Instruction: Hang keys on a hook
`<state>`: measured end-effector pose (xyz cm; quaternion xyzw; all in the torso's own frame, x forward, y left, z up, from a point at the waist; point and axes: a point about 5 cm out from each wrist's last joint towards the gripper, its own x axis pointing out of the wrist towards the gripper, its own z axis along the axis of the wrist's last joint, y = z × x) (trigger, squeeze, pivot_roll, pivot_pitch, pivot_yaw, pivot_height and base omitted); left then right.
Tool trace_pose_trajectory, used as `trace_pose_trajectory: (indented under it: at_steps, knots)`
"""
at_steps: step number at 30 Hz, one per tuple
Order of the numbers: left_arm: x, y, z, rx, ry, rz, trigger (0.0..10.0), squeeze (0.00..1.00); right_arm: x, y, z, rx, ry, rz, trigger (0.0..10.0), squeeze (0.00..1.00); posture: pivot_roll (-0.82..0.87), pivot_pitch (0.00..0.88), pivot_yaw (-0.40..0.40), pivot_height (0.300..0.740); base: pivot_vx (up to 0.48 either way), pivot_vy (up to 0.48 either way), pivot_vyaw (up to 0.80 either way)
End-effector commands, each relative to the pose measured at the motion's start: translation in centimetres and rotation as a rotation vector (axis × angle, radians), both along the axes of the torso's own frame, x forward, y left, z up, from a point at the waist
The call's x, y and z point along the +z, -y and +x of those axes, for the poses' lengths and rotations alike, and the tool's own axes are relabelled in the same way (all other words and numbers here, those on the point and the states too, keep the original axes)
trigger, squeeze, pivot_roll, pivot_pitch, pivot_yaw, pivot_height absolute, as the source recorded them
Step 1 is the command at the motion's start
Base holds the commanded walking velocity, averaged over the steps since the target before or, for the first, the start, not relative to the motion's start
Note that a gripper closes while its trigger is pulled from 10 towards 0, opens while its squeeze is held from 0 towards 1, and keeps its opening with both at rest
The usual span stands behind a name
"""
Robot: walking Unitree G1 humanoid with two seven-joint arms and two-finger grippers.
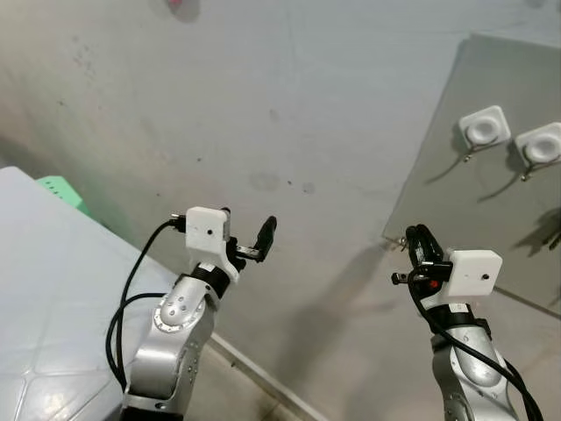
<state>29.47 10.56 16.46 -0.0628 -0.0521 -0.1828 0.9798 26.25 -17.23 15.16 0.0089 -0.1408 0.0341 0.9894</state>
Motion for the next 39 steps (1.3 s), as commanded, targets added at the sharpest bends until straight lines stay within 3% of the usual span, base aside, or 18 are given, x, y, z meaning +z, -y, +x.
trace_pose_trajectory:
  at_steps: [1, 7, 16, 18, 25, 34, 39]
  knots:
    - [0.6, -0.1, -0.1, -0.002, 0.030, -0.001, 10.0, 0.00, 0.7, -0.4, 0.2, 0.014, 0.027, -0.003, 10.0, 0.00, 0.01, 0.009, -0.020, 0.740, 0.000, 0.000, 0.00]
    - [1.0, 0.1, 0.1, -0.005, 0.045, 0.010, 10.0, 0.00, 1.2, -0.4, 0.6, 0.020, 0.042, -0.004, 10.0, 0.00, 0.02, 0.023, -0.024, 0.740, 0.000, 0.000, 0.00]
    - [1.9, 1.6, -0.5, -0.110, 0.089, 0.031, 10.0, 0.00, 2.8, 0.1, 1.2, -0.001, 0.101, -0.020, 10.0, 0.00, 0.02, 0.038, -0.030, 0.740, 0.000, 0.000, 0.00]
    - [2.2, 2.9, -1.1, -0.184, 0.113, 0.043, 10.0, 0.00, 3.4, 0.6, 1.4, -0.027, 0.127, -0.020, 10.0, 0.00, 0.02, 0.045, -0.031, 0.740, 0.000, 0.000, 0.00]
    - [2.5, 4.6, -1.9, -0.284, 0.126, 0.051, 10.0, 0.00, 3.6, 1.4, 1.1, -0.088, 0.142, -0.016, 10.0, 0.00, 0.01, 0.050, -0.018, 0.740, 0.000, 0.000, 0.00]
    - [2.6, 4.6, -1.7, -0.299, 0.126, 0.050, 10.0, 0.00, 3.4, 1.6, 0.5, -0.116, 0.142, -0.011, 10.0, 0.00, -0.01, 0.042, -0.003, 0.740, 0.000, 0.000, 0.00]
    - [3.0, 4.9, -1.8, -0.329, 0.143, 0.051, 10.0, 0.00, 4.6, 2.2, 0.0, -0.154, 0.198, -0.013, 10.0, 0.00, -0.02, 0.039, 0.001, 0.740, 0.000, 0.000, 0.00]
